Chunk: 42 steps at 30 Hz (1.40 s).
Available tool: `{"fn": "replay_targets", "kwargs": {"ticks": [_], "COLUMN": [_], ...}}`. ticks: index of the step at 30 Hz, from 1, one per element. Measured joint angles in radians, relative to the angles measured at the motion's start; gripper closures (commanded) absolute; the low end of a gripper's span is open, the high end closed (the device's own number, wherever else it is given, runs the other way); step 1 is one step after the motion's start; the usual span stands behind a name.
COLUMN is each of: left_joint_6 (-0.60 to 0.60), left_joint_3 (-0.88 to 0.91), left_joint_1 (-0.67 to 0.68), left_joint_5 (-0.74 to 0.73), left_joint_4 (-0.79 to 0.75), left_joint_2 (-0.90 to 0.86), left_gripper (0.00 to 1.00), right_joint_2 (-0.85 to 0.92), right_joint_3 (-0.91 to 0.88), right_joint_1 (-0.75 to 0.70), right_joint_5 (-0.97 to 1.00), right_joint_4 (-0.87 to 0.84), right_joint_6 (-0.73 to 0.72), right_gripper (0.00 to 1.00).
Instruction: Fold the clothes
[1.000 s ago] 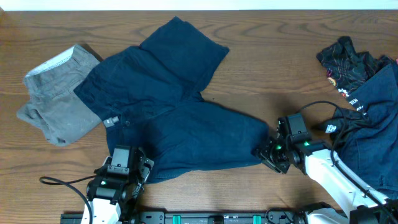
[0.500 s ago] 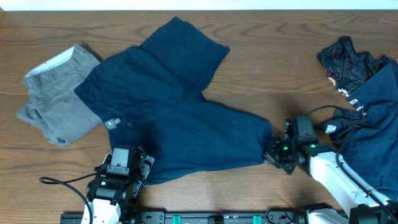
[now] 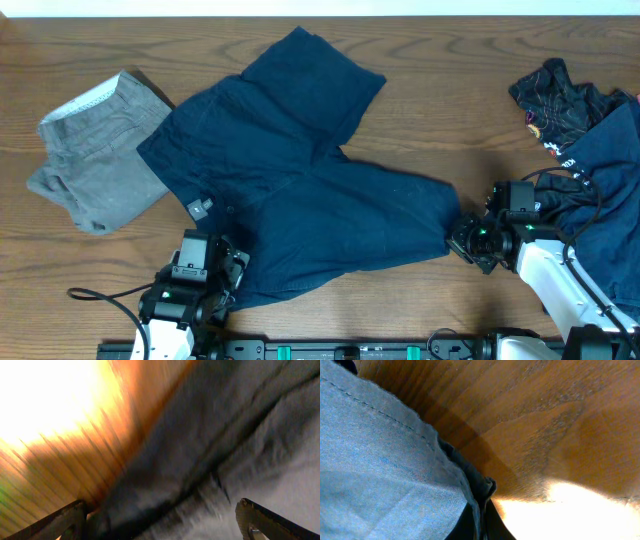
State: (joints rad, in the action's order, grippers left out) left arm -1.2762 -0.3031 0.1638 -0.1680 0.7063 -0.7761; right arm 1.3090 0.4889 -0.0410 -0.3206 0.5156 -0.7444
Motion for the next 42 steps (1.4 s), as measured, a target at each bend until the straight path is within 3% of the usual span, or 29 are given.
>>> {"fn": "replay_targets", "kwargs": {"ticks": [6, 15, 18, 23, 25, 35, 42], "left_joint_6": [-0.019, -0.036, -0.048, -0.063, -0.05, 0.107, 0.322], "left_joint_3": [0.002, 0.013, 0.014, 0.014, 0.015, 0.015, -0.18], "left_joint_1": [0.0, 0.0, 0.0, 0.0, 0.0, 0.0, 0.002], "left_joint_5": [-0.146, -0.216, -0.211, -0.167, -0.139, -0.107, -0.125], "left_joint_4": [0.077, 0.165, 0.162, 0.134, 0.132, -0.003, 0.091], "left_joint_2": [-0.001, -0.002, -0.002, -0.002, -0.002, -0.003, -0.019], "left_gripper": [0.04, 0.05, 0.24, 0.8, 0.94, 0.94, 0.94], "right_joint_2": [0.0, 0.0, 0.0, 0.0, 0.0, 0.001, 0.006], "right_joint_3": [0.0, 0.0, 0.0, 0.0, 0.0, 0.069, 0.285], "right_joint_1": [0.0, 0.0, 0.0, 0.0, -0.001, -0.056, -0.128], "right_joint_5": [0.003, 0.003, 0.003, 0.003, 0.004, 0.008, 0.034], "right_joint_4": [0.002, 0.023, 0.023, 0.027, 0.026, 0.104, 0.348], "right_joint_6": [0.012, 0.022, 0.023, 0.023, 0.023, 0.083, 0.159], "right_gripper": [0.99, 0.99, 0.99, 0.99, 0.99, 0.99, 0.99]}}
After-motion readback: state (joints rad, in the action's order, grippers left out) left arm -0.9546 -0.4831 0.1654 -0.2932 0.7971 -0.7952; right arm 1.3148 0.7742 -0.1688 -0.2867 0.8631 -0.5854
